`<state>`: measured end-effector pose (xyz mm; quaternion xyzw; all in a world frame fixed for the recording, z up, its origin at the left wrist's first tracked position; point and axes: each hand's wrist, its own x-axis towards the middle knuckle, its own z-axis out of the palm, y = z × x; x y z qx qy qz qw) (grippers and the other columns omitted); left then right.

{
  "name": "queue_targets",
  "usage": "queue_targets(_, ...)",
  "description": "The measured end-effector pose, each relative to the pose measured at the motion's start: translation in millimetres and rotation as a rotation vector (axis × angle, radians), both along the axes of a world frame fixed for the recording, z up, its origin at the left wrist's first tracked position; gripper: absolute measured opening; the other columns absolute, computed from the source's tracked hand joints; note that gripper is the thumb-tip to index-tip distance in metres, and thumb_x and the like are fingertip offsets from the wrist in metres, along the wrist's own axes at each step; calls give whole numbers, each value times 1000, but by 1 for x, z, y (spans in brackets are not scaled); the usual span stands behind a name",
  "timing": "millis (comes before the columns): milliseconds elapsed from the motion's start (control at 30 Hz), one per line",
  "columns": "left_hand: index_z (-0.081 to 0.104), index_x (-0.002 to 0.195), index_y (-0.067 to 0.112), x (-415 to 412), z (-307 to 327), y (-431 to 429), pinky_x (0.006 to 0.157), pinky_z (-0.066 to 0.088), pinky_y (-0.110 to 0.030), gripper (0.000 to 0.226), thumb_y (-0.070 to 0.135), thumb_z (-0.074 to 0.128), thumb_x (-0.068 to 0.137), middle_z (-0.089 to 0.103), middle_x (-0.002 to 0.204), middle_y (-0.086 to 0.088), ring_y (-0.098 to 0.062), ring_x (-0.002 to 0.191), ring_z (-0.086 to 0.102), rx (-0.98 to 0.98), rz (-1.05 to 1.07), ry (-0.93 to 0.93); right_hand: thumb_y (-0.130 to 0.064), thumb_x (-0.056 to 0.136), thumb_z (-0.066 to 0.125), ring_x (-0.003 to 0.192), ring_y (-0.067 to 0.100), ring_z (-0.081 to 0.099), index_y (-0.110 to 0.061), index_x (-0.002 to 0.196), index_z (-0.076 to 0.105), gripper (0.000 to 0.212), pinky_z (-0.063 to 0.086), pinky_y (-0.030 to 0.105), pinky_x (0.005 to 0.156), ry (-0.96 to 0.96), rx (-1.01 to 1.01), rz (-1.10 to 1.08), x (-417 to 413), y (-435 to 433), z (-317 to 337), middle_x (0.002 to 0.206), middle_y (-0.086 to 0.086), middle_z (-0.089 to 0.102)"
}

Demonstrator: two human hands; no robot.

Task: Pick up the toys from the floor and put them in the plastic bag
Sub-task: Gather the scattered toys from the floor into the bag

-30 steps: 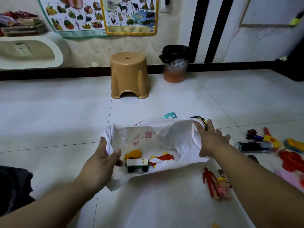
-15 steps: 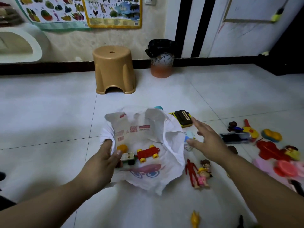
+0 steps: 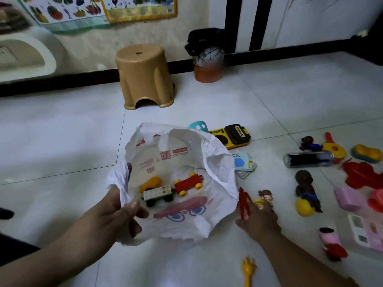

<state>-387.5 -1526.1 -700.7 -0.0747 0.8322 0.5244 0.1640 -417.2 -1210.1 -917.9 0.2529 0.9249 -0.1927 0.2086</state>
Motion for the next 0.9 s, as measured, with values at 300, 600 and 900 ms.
queue_targets(300, 61, 98, 12, -4, 4, 5, 73, 57, -52, 103, 87, 66, 28, 74, 91, 0, -24, 70, 68, 34, 30, -6, -50, 80, 64, 117, 28, 50, -17, 115, 63, 48, 42, 30, 101, 118, 49, 54, 6, 2, -20, 138, 13, 38)
queue_targets(600, 58, 111, 33, -6, -7, 5, 74, 54, -56, 92, 82, 71, 35, 74, 78, -4, -25, 61, 67, 107, 92, 22, -40, 80, 71, 94, 16, 49, -12, 95, 71, 32, 35, 20, 83, 589, -108, -23, -15, 36, 104, 140, 10, 35)
queue_targets(900, 43, 128, 35, -26, -12, -8, 68, 46, -40, 37, 11, 40, 99, 67, 65, -8, -18, 52, 57, 368, 152, 71, -35, 68, 82, 107, -6, 49, -28, 103, 72, 37, 38, 6, 90, 661, -571, 409, -13, -56, 211, 125, -18, 37)
